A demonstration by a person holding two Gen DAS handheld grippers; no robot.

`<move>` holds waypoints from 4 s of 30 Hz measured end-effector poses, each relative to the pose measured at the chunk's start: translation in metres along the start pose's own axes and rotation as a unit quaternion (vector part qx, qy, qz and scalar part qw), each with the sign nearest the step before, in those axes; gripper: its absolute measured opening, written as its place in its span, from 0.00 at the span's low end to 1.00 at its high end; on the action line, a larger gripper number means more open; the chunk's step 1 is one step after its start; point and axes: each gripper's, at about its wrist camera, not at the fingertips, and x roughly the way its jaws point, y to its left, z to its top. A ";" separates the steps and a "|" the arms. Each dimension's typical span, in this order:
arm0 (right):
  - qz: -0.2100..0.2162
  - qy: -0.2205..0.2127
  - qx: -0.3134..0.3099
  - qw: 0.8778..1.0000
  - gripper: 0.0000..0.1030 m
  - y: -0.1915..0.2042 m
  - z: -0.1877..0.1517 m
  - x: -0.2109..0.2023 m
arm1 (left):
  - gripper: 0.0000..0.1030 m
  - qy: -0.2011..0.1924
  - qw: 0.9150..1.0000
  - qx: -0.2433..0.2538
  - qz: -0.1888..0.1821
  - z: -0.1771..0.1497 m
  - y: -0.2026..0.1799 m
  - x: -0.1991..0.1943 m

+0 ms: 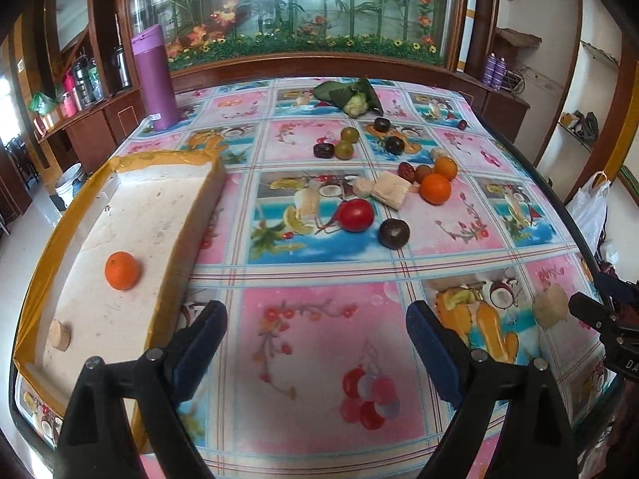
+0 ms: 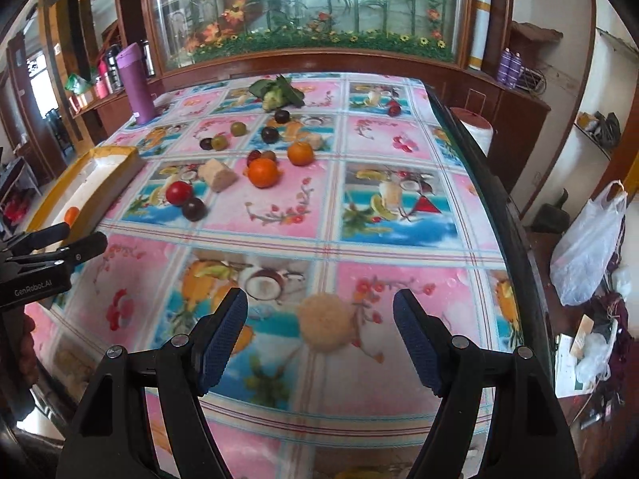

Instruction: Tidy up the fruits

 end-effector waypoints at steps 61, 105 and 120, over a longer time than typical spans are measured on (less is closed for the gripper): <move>0.050 0.023 -0.049 0.997 0.33 0.029 0.006 0.033 | 0.26 0.041 0.995 -0.016 -0.090 0.020 -0.003 0.028; 0.096 0.009 -0.103 0.990 0.34 0.104 0.044 0.024 | 0.26 0.013 0.996 -0.047 -0.081 0.018 0.073 -0.008; 0.169 0.013 -0.178 0.969 0.34 0.225 0.095 0.054 | 0.26 0.004 0.992 -0.125 0.005 0.016 0.197 -0.011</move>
